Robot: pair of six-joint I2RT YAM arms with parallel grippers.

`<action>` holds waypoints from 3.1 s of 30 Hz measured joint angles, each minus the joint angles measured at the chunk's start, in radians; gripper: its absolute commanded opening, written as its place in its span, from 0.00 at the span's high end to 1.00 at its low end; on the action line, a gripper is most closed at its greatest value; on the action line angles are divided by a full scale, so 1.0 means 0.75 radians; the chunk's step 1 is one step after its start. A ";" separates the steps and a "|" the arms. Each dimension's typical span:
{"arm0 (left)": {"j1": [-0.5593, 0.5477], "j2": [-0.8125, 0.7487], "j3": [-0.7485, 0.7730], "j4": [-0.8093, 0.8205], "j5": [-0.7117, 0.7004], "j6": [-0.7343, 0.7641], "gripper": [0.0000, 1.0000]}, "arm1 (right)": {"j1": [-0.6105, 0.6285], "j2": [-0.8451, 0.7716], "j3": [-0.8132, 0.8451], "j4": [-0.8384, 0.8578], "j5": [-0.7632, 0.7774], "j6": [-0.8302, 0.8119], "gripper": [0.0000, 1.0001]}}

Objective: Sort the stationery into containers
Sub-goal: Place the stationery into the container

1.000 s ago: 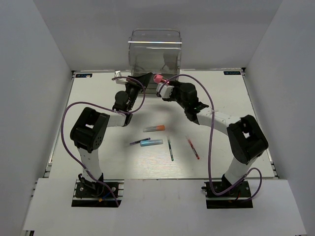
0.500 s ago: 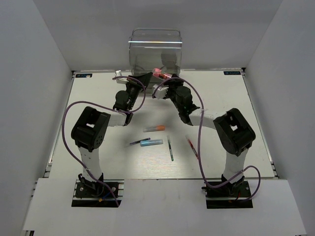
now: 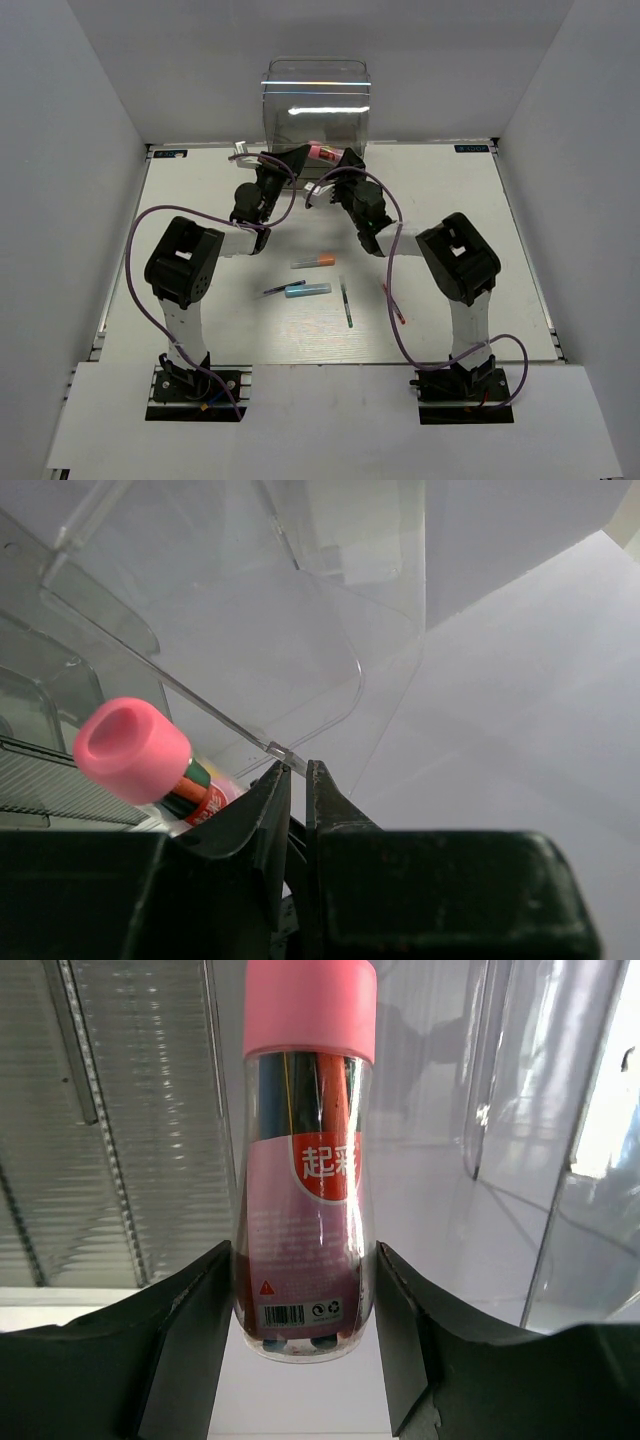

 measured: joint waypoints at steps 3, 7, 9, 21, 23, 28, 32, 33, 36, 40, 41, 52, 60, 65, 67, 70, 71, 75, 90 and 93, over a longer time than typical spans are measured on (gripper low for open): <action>0.000 0.000 0.000 0.000 0.000 0.001 0.78 | -0.001 0.041 0.034 0.024 0.013 -0.049 1.00; 0.000 0.006 0.001 0.002 0.000 0.001 0.78 | 0.000 0.064 0.074 0.023 0.045 -0.072 1.00; 0.000 0.015 0.004 0.001 0.000 0.000 0.78 | 0.000 0.075 0.108 0.024 0.060 -0.089 1.00; 0.000 0.022 0.027 0.001 0.007 -0.011 0.78 | -0.018 0.100 0.170 -0.017 -0.018 -0.250 1.00; 0.000 0.022 0.027 0.000 0.008 -0.012 0.78 | -0.024 0.100 0.170 -0.038 -0.044 -0.281 1.00; 0.000 0.022 0.027 0.001 0.008 -0.015 0.78 | -0.049 0.100 0.172 -0.089 -0.095 -0.357 1.00; 0.000 0.022 0.027 0.000 0.009 -0.015 0.78 | -0.073 0.100 0.194 -0.139 -0.117 -0.403 1.00; 0.000 0.022 0.027 0.000 0.008 -0.015 0.78 | -0.077 0.100 0.203 -0.152 -0.119 -0.413 1.00; 0.000 0.022 0.027 0.001 0.009 -0.015 0.78 | -0.092 0.100 0.223 -0.188 -0.126 -0.442 1.00; 0.000 0.022 0.027 0.000 0.009 -0.015 0.78 | -0.110 0.100 0.228 -0.231 -0.155 -0.482 1.00; 0.000 0.022 0.027 0.001 0.009 -0.015 0.78 | -0.115 0.100 0.233 -0.250 -0.162 -0.491 1.00; 0.000 0.022 0.027 0.001 0.009 -0.016 0.77 | -0.153 0.118 0.355 -0.433 -0.257 -0.557 1.00; 0.000 0.022 0.027 0.001 0.009 -0.016 0.77 | -0.161 0.137 0.399 -0.481 -0.296 -0.570 0.99; 0.000 0.022 0.027 0.001 0.009 -0.016 0.77 | -0.164 0.137 0.399 -0.487 -0.307 -0.581 0.60; 0.000 0.022 0.027 0.000 0.009 -0.016 0.77 | -0.164 0.136 0.399 -0.489 -0.310 -0.582 0.54; 0.000 0.022 0.027 0.000 0.009 -0.016 0.77 | -0.166 0.130 0.398 -0.503 -0.326 -0.585 0.46; 0.000 0.022 0.027 0.000 0.009 -0.016 0.77 | -0.166 0.125 0.395 -0.508 -0.330 -0.584 0.43; 0.000 0.022 0.027 0.000 0.009 -0.016 0.77 | -0.167 0.093 0.349 -0.508 -0.353 -0.587 0.35; 0.001 0.022 0.040 0.015 0.019 -0.019 0.77 | -0.169 -0.044 0.204 -0.556 -0.439 -0.505 0.24; 0.000 0.024 0.040 0.016 0.019 -0.021 0.77 | -0.169 -0.126 0.126 -0.598 -0.489 -0.468 0.22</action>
